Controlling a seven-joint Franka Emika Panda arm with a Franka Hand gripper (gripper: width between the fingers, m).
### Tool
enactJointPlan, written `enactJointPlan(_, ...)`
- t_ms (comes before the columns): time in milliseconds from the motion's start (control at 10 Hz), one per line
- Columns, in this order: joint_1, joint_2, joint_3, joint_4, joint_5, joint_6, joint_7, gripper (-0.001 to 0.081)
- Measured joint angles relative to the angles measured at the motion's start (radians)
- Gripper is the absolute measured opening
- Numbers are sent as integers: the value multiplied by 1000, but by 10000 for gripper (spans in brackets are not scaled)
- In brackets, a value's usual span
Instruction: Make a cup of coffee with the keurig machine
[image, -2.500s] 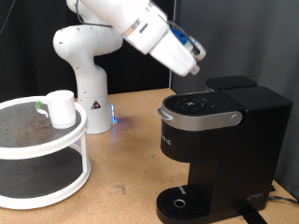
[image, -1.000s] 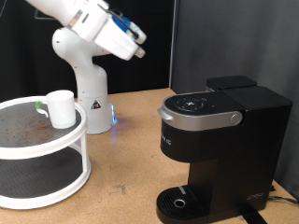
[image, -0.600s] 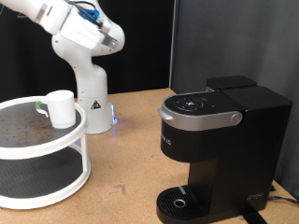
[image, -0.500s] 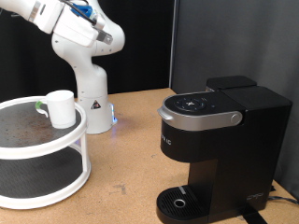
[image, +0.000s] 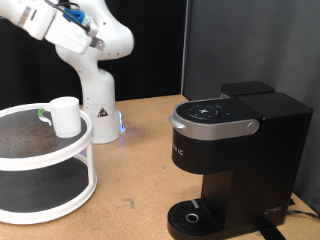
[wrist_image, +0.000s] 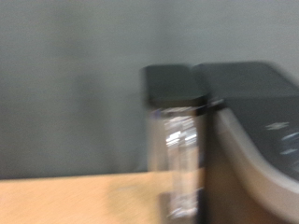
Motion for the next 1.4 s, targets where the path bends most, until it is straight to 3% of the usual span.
enactJointPlan(400,-23,-13,-94,54,-161,-225,-80,0)
enactJointPlan(600,-26,-14,-93,48,-187,-205,-99,0)
enactJointPlan(800,-49,-28,-107,48,-299,-201,-188,0)
enactJointPlan(1100,-80,-43,-193,67,-337,-212,-277,0)
enactJointPlan(1400,-79,-34,-307,97,-329,-209,-316,0)
